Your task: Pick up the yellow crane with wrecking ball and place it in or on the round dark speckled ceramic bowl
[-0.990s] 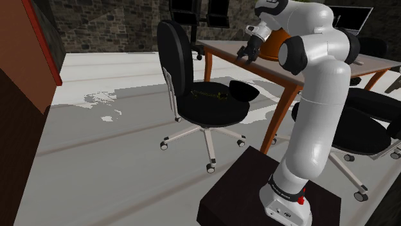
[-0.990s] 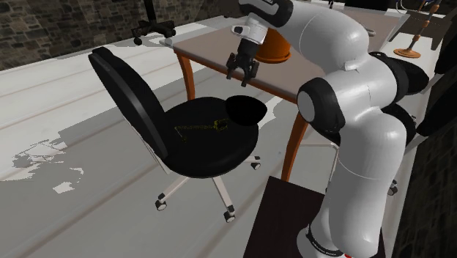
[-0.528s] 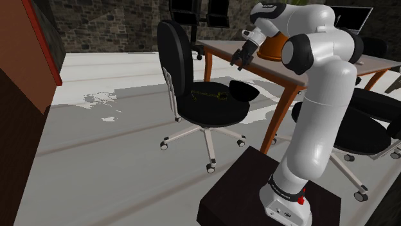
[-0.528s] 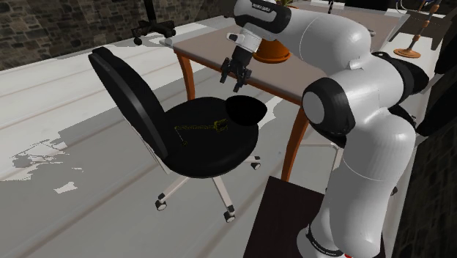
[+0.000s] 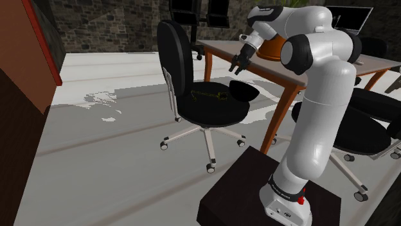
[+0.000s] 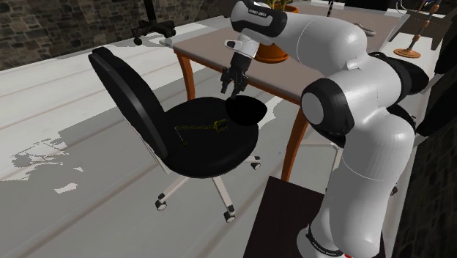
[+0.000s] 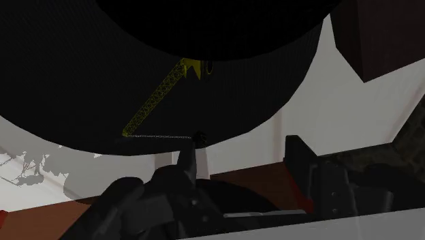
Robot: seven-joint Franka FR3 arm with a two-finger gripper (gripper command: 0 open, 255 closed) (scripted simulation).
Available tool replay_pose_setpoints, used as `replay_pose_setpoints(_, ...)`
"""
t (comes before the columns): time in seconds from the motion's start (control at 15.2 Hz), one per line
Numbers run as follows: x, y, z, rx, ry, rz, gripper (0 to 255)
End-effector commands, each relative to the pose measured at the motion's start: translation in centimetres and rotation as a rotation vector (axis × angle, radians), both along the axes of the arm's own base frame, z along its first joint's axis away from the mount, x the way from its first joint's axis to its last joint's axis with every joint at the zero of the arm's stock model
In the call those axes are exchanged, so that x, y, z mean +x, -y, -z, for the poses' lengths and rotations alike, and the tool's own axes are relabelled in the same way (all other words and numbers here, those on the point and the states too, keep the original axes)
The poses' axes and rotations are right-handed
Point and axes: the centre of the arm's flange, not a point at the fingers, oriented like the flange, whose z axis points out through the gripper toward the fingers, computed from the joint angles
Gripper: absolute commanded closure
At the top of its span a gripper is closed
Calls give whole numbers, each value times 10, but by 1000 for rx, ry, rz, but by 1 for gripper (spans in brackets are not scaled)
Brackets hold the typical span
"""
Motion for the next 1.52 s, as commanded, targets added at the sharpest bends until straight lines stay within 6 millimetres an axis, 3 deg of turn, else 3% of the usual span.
replay_pose_setpoints(0.0, -11, 1, 16, 54, -57, -3, 255)
replay_pose_setpoints(0.46, -20, 4, 19, 54, -58, -3, 255)
replay_pose_setpoints(0.53, -10, -7, 8, 41, -36, -27, 255)
replay_pose_setpoints(0.59, -10, -7, 8, 41, -36, -27, 0)
replay_pose_setpoints(1.06, 53, -76, 48, -131, -179, 305, 0)
replay_pose_setpoints(1.45, 115, -110, 99, -279, -300, 591, 0)
